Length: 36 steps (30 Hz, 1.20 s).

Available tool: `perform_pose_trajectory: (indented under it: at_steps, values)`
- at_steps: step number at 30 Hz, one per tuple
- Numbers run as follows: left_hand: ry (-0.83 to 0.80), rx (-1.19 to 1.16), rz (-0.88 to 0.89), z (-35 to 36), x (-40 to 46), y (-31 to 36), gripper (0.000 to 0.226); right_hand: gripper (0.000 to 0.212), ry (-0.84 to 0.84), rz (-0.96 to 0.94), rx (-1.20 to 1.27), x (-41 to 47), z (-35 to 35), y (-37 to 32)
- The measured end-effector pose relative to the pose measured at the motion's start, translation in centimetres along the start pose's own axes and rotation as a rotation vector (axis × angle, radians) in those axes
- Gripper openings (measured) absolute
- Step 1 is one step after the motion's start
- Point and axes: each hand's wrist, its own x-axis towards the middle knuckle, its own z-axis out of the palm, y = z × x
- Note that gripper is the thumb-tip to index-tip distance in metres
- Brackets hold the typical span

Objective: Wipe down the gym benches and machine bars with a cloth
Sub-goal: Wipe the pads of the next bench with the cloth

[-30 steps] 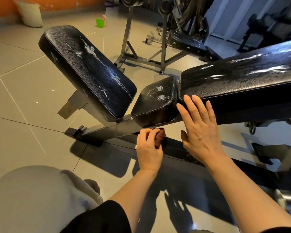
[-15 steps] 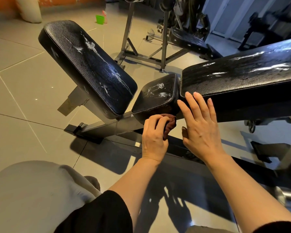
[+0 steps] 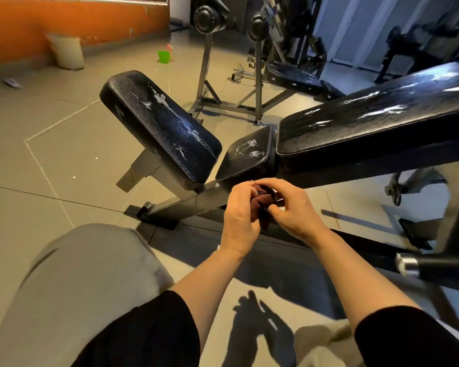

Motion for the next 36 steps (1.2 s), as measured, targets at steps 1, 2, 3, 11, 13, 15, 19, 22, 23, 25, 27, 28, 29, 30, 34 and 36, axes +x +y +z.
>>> perform_pose_trajectory:
  at_steps: [1, 2, 3, 11, 13, 15, 19, 22, 23, 25, 27, 28, 29, 30, 34, 36]
  values:
    - [-0.004, 0.017, -0.02, 0.0, -0.2, 0.3, 0.036, 0.056, 0.013, 0.039, 0.034, -0.3, 0.0, -0.3]
    - [-0.015, 0.021, -0.038, 0.0, -0.5, 0.4, 0.037, 0.052, 0.011, 0.075, 0.048, -0.6, 0.1, -0.3]
    - [-0.041, 0.013, -0.051, 0.0, -0.8, 0.4, 0.04, 0.049, 0.015, 0.098, 0.04, -0.8, 0.3, -0.2]
    - [-0.141, 0.234, -0.14, -2.4, -0.9, -5.2, 0.081, 0.036, 0.545, -0.055, -0.266, 0.7, 2.5, 1.0]
    - [-0.126, 0.228, -0.151, -2.5, 0.4, -5.8, 0.08, 0.034, 0.62, -0.111, -0.358, 1.8, 3.9, 1.7]
    - [-0.155, 0.215, -0.143, -2.2, 1.5, -6.1, 0.081, 0.035, 0.66, -0.136, -0.405, 2.7, 5.6, 2.1]
    - [-0.171, 0.203, -0.144, -2.1, 2.0, -7.5, 0.076, 0.045, 0.628, -0.182, -0.479, 3.9, 7.4, 2.4]
    - [-0.191, 0.208, -0.153, -2.5, 1.6, -8.3, 0.074, 0.031, 0.617, -0.239, -0.65, 4.8, 7.3, 3.0]
    - [-0.217, 0.213, -0.146, -2.6, 1.4, -8.6, 0.075, 0.025, 0.595, -0.258, -0.714, 4.8, 7.6, 3.3]
    - [-0.267, 0.215, -0.138, -2.8, 1.2, -8.9, 0.078, 0.018, 0.481, -0.28, -0.766, 4.0, 8.6, 3.8]
    - [-0.288, 0.199, -0.156, -3.1, 1.1, -9.1, 0.08, 0.016, 0.333, -0.286, -0.762, 2.9, 9.6, 4.0]
    - [-0.292, 0.186, -0.163, -3.3, 1.1, -9.1, 0.081, 0.016, 0.295, -0.299, -0.757, 2.5, 9.7, 3.9]
    - [-0.294, 0.172, -0.166, -3.4, 1.2, -9.2, 0.081, 0.016, 0.296, -0.325, -0.757, 2.4, 9.7, 3.6]
    - [-0.298, 0.159, -0.171, -3.5, 1.2, -9.3, 0.082, 0.017, 0.334, -0.356, -0.769, 2.6, 9.4, 3.2]
    - [-0.315, 0.099, -0.25, -3.4, 1.4, -9.6, 0.084, 0.027, 0.528, -0.305, -0.88, 3.7, 8.6, 2.1]
    - [-0.326, 0.078, -0.273, -3.3, 1.4, -9.9, 0.084, 0.035, 0.503, -0.234, -0.862, 3.6, 9.5, 2.5]
